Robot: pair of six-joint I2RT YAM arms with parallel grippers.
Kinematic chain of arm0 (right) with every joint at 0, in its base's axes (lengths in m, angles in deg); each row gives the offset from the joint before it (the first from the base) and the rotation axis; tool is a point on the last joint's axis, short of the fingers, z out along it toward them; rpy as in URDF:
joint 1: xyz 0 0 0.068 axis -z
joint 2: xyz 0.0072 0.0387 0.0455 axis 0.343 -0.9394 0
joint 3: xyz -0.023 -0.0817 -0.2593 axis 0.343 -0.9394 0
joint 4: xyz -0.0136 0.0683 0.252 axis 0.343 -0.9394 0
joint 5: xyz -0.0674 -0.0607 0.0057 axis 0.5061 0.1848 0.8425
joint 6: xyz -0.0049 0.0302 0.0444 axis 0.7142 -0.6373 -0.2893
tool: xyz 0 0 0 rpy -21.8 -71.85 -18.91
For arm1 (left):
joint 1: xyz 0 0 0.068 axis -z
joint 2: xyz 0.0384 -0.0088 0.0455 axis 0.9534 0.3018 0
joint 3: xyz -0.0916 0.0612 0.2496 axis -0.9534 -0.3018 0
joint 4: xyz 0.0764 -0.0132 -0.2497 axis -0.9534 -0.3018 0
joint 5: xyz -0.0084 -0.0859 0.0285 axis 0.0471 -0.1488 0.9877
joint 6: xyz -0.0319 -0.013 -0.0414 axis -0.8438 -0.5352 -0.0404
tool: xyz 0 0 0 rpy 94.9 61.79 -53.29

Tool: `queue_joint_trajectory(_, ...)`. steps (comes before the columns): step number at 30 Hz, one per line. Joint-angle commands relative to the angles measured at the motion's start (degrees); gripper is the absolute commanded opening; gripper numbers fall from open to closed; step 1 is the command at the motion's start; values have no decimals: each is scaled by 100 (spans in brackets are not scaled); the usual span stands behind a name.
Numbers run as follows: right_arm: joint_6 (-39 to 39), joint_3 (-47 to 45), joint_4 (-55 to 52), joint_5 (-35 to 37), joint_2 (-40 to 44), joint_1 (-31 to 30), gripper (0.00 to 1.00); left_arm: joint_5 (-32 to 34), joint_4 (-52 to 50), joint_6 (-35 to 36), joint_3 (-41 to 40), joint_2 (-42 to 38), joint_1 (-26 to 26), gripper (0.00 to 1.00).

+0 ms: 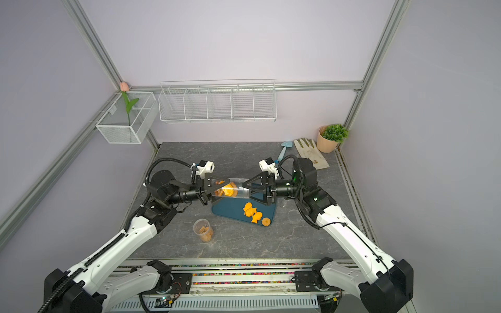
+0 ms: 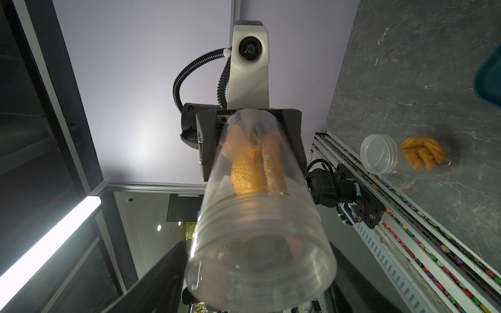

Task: Pour the cookies out of the jar
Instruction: Unscrew the lid from the jar.

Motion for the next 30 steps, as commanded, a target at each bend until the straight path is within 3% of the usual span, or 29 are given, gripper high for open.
queue_joint_trajectory(1, -151, 18, 310, -187, 40, -50, 76, 62, 127, -85, -87, -90, 24, 69)
queue_joint_trajectory(6, 163, 106, -66, -199, 11, -49, 61, 89, 112, -85, -75, -107, 20, 69)
queue_joint_trajectory(12, 1060, 441, -1015, -203, -38, -49, 61, 98, 101, -83, -74, -91, 20, 69)
queue_joint_trajectory(19, 2666, 963, -2310, 82, -91, -45, 60, 62, 92, -111, -28, -75, 21, 69)
queue_joint_trajectory(30, 4303, 1461, -2731, 590, -338, -49, 48, -82, 134, -182, 154, 62, 21, 69)
